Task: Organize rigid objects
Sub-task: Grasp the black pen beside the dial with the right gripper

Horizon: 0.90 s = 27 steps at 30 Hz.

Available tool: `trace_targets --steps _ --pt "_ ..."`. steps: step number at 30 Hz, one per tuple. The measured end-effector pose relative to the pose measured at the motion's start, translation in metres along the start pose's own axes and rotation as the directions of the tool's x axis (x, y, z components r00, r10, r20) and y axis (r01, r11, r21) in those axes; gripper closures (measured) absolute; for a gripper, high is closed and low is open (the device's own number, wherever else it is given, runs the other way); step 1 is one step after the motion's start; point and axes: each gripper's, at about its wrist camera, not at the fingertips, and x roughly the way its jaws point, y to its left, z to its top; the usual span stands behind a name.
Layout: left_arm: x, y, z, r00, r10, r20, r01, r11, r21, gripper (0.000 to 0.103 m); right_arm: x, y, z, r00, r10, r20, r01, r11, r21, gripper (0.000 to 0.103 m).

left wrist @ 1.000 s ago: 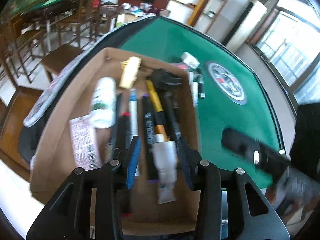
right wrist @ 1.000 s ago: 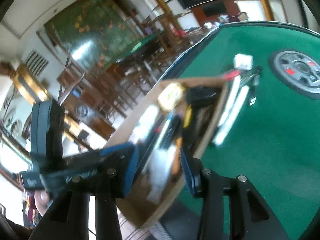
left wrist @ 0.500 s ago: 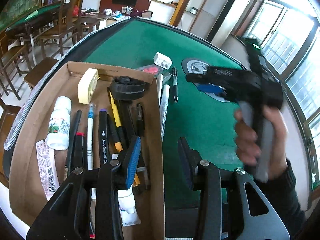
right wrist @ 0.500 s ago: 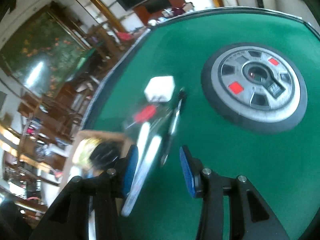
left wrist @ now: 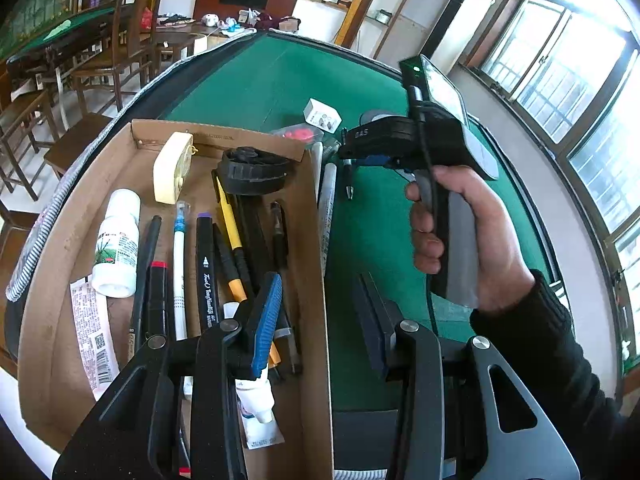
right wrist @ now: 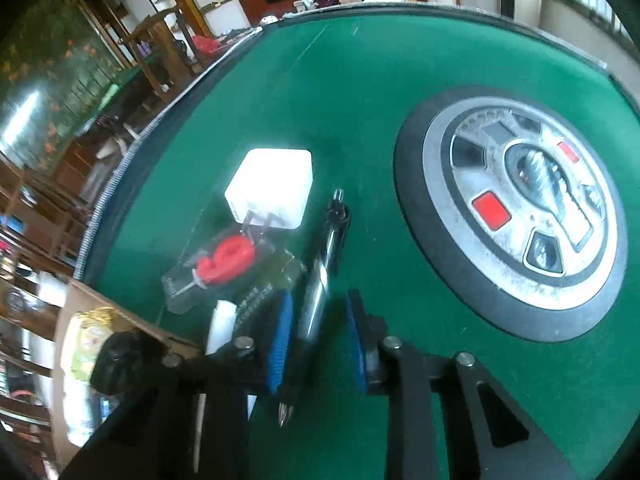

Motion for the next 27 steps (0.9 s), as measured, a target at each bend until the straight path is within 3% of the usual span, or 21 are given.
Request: trace_targets --steps 4,12,14,17,19,21,27 --pt "-0.001 -0.010 -0.002 1.000 0.012 0.000 -0.012 1.000 0.020 0.065 -0.003 -0.006 -0.004 1.000 -0.013 0.010 0.013 1.000 -0.015 0.090" --pt "0.016 -0.037 0.005 0.998 0.022 -0.056 -0.019 0.998 0.062 0.065 -0.031 -0.053 -0.028 0.999 0.045 -0.003 -0.045 0.999 0.009 0.091" --pt "0.023 -0.050 0.012 0.996 0.056 -0.071 -0.048 0.993 0.105 0.065 -0.044 -0.066 -0.035 0.999 0.046 0.004 -0.046 0.999 0.006 0.099" --pt "0.036 -0.066 0.024 0.993 0.085 -0.086 -0.070 0.984 0.164 0.065 -0.050 -0.082 -0.044 0.999 0.033 0.026 -0.034 0.999 0.014 0.099" --pt "0.045 -0.072 0.036 0.988 0.110 -0.110 -0.090 0.980 0.178 0.065 -0.047 -0.090 -0.046 0.992 0.121 0.045 -0.123 0.991 0.051 0.099" --pt "0.052 -0.077 0.047 0.988 0.109 -0.107 -0.086 0.976 0.198 0.065 -0.040 -0.100 -0.049 0.968 0.248 0.049 -0.252 0.963 0.097 0.098" --pt "0.098 -0.077 0.070 0.971 0.158 -0.182 -0.116 0.968 0.222 0.065 -0.041 -0.099 -0.045 0.955 0.287 0.077 -0.295 0.944 0.147 0.093"
